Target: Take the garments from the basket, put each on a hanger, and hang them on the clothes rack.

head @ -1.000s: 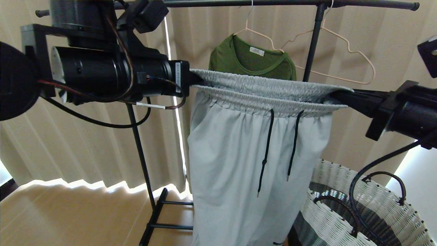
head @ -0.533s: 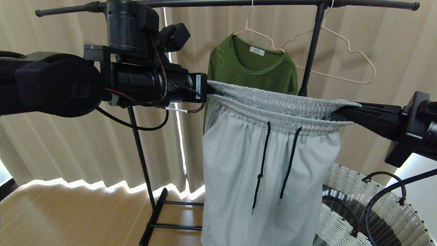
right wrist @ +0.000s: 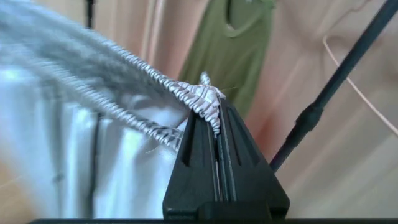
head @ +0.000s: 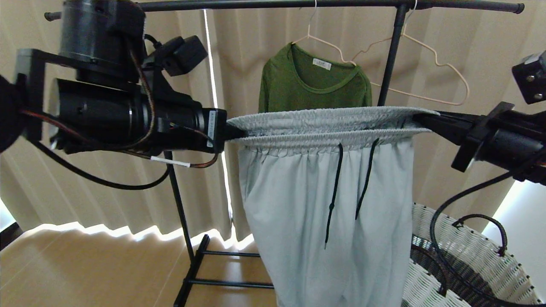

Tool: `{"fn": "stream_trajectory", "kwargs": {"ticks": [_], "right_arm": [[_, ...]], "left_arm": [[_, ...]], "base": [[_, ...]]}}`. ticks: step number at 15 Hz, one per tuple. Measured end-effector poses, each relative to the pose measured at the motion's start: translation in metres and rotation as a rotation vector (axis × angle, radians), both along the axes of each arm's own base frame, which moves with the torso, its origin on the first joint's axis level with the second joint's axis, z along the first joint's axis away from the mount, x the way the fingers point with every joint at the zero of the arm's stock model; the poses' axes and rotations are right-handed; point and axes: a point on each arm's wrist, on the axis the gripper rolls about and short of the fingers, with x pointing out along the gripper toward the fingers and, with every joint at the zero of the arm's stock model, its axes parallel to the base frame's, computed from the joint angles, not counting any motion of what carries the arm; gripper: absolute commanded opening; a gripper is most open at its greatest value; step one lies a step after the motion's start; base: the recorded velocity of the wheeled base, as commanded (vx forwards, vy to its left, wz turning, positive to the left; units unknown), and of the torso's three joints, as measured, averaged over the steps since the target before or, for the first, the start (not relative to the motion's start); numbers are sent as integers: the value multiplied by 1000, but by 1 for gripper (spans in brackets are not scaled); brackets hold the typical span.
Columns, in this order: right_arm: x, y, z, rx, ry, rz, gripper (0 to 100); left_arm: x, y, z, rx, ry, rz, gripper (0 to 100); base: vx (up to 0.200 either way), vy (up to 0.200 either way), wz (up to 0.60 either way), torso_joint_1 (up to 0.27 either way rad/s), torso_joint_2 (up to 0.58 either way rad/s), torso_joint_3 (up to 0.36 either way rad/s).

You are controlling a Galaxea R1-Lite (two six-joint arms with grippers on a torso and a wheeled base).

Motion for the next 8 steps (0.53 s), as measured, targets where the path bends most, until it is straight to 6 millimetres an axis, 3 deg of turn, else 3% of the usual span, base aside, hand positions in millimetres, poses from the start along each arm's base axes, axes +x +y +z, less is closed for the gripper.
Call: {"fn": "stream_trajectory", "kwargs": {"ticks": [4,8], "right_arm": [[45,7,-3,52,-25,-7,0],[65,19,-16,55,0,16,0]], "left_arm": [[-46,6,10,-25,-16,-100,0],[-70,6,17,-44,-45,-161,0]], "base": [[0,0,0,0,0,0],[0,0,0,0,0,0]]}}
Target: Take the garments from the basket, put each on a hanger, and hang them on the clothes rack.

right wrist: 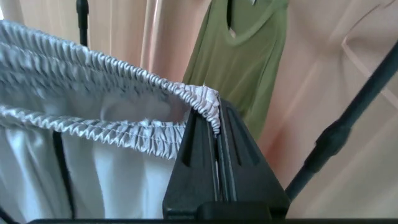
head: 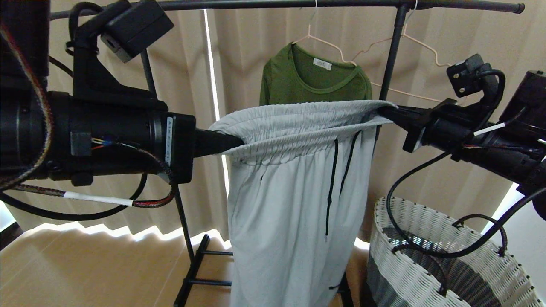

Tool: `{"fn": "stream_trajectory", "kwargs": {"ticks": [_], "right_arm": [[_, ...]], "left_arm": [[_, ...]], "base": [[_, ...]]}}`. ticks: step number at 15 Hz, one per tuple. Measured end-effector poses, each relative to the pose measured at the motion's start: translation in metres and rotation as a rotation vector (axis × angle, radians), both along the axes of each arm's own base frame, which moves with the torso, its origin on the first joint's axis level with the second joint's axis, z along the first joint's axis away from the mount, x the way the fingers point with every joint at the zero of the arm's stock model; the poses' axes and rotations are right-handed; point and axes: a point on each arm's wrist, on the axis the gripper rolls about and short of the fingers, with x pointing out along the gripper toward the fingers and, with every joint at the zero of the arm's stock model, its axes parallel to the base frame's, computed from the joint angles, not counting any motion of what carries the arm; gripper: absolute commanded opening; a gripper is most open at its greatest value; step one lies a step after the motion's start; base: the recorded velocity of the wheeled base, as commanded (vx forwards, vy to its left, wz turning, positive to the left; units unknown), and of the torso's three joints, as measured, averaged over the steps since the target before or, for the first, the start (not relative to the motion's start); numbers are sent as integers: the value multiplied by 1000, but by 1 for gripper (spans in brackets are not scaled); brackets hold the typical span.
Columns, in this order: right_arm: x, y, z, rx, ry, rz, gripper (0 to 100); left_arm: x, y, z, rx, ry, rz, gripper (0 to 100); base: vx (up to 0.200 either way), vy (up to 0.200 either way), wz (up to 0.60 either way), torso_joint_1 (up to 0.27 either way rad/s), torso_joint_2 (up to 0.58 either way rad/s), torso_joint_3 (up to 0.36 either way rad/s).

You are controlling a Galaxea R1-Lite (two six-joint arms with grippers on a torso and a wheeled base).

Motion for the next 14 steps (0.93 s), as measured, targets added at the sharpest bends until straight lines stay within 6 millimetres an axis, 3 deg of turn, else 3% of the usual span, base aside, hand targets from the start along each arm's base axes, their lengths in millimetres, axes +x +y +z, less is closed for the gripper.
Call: {"fn": "stream_trajectory", "kwargs": {"ticks": [5,8,10,14], "right_arm": [[-1,-1,-6,-13,33,-33,0],[-18,-6,4,-19,50,-59,0],[-31,-10,14,-14,35,-63,0],[-43,-12,19,-11,17,-61,0]], "left_arm": [[4,1,6,2,-56,5,0],[39,5,15,44,-219,138,0],[60,0,11,71,-269,233,0],[74,-10,-9,119,-234,251,0]], "base": [[0,0,0,0,0,0],[0,0,0,0,0,0],[0,0,0,0,0,0],[0,0,0,0,0,0]]}}
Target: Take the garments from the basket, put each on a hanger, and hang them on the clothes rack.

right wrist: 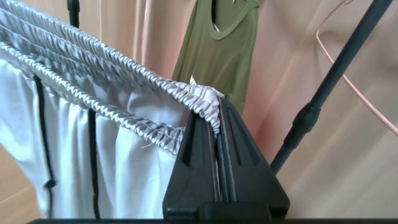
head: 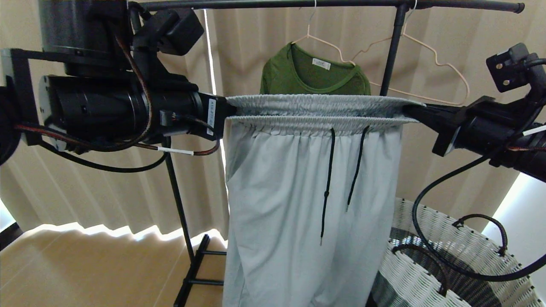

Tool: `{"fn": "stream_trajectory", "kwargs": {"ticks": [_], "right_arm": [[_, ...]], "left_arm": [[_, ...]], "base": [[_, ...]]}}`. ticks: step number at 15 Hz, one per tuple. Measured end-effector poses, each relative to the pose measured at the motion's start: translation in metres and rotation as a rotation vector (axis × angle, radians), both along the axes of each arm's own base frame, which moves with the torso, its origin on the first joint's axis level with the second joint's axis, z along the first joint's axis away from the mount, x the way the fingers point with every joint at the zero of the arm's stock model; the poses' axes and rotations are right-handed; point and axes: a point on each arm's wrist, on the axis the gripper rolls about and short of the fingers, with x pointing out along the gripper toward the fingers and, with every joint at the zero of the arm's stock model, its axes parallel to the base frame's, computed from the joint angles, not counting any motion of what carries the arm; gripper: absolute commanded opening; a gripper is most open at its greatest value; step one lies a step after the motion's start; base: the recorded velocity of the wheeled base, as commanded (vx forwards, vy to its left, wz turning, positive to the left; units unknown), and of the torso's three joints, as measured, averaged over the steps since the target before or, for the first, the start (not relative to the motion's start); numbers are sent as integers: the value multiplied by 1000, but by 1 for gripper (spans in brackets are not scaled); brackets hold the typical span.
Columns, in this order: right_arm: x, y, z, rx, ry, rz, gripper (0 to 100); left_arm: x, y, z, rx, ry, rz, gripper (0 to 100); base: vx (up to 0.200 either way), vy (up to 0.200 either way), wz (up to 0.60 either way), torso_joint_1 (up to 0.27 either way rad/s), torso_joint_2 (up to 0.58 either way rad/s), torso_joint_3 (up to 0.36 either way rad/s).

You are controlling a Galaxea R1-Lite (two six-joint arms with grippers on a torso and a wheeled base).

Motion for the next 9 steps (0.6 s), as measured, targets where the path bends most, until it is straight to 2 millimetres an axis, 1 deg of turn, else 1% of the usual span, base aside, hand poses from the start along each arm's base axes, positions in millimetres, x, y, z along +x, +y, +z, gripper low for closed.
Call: {"fn": "stream_trajectory", "kwargs": {"ticks": [6,7,9], "right_arm": [[-3,0,1,1,-5,2,0],[-3,0,2,1,-6,2,100],[-4,0,1,1,-4,4,100]], "left_arm": [[2,-1,-2,4,7,0,0],[1,-1,-2,5,7,0,0],[0,0,-1,3,4,1,0]], "base": [[0,0,0,0,0,0],[0,0,0,0,0,0],[0,0,0,0,0,0]]}}
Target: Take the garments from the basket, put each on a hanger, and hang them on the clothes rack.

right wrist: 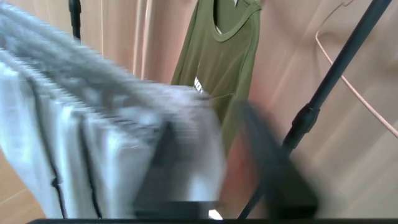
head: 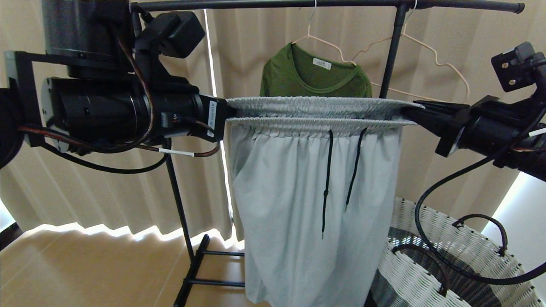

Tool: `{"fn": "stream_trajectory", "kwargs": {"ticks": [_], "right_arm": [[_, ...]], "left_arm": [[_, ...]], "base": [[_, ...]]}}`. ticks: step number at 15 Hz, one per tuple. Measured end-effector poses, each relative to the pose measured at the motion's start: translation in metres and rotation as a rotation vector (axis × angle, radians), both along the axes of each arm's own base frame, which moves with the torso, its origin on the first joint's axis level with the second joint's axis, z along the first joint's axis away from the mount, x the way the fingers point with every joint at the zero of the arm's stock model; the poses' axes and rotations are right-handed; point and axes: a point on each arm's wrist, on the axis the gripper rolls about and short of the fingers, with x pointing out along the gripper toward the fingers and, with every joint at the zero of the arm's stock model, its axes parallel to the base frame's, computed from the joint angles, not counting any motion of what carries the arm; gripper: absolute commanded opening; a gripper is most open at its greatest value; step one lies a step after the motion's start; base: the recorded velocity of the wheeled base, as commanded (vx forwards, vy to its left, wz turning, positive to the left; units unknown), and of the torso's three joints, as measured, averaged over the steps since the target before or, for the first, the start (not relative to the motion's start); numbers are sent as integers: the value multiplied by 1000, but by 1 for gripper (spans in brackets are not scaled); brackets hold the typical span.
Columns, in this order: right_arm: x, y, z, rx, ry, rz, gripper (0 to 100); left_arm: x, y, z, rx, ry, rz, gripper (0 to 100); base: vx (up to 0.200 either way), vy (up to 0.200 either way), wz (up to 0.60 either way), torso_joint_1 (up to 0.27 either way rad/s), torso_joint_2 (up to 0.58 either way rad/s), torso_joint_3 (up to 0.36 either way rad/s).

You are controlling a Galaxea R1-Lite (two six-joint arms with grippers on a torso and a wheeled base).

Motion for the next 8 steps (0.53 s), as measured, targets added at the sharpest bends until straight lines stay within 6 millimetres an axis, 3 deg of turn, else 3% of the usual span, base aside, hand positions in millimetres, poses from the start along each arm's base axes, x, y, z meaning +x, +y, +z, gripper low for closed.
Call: {"fn": "stream_trajectory", "kwargs": {"ticks": [4,8], "right_arm": [[-6,3,-10,-6,29,21,100],[-36,13,-21,-11,50,169,100]], "left_arm": [[2,4,4,-6,-16,19,0],[13,23,0,32,-31,141,0]], "base": [[0,0,0,0,0,0],[0,0,0,0,0,0]]}}
